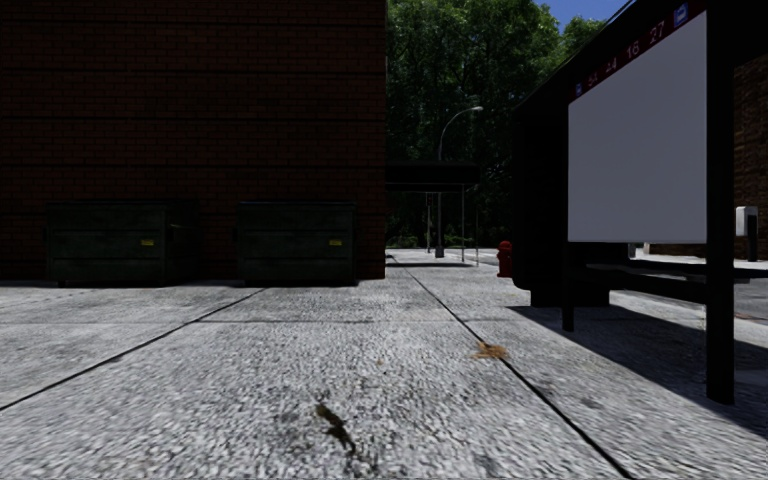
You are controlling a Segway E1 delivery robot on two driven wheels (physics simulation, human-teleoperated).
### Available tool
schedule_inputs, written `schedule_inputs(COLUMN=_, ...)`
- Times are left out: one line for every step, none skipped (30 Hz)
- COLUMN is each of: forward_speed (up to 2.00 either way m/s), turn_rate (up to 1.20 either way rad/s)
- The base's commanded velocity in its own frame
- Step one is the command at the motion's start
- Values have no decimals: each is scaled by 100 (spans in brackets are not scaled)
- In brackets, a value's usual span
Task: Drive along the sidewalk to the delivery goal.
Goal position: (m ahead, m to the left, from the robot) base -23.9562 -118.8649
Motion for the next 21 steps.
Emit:
schedule_inputs(forward_speed=200, turn_rate=-30)
schedule_inputs(forward_speed=200, turn_rate=-30)
schedule_inputs(forward_speed=200, turn_rate=-30)
schedule_inputs(forward_speed=200, turn_rate=-30)
schedule_inputs(forward_speed=200, turn_rate=-28)
schedule_inputs(forward_speed=200, turn_rate=-28)
schedule_inputs(forward_speed=200, turn_rate=-28)
schedule_inputs(forward_speed=200, turn_rate=-25)
schedule_inputs(forward_speed=200, turn_rate=-24)
schedule_inputs(forward_speed=200, turn_rate=-24)
schedule_inputs(forward_speed=200, turn_rate=-24)
schedule_inputs(forward_speed=200, turn_rate=-24)
schedule_inputs(forward_speed=200, turn_rate=-24)
schedule_inputs(forward_speed=200, turn_rate=-24)
schedule_inputs(forward_speed=200, turn_rate=-20)
schedule_inputs(forward_speed=200, turn_rate=-1)
schedule_inputs(forward_speed=200, turn_rate=0)
schedule_inputs(forward_speed=200, turn_rate=0)
schedule_inputs(forward_speed=200, turn_rate=0)
schedule_inputs(forward_speed=200, turn_rate=0)
schedule_inputs(forward_speed=200, turn_rate=0)
